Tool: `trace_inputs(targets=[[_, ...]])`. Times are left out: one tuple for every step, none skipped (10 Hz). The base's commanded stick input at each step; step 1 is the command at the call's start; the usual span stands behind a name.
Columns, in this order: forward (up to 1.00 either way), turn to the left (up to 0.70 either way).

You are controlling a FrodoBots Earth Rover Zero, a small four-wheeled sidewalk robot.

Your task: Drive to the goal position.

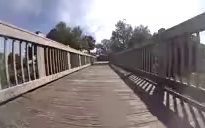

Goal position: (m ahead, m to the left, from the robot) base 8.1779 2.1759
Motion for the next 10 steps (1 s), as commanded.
trace_inputs(targets=[[0.83, 0.0], [0.84, 0.0], [0.84, 0.0], [0.84, 0.0], [0.84, -0.11], [0.84, -0.34], [0.84, -0.21], [0.84, 0.0], [0.84, 0.0], [0.84, 0.0]])
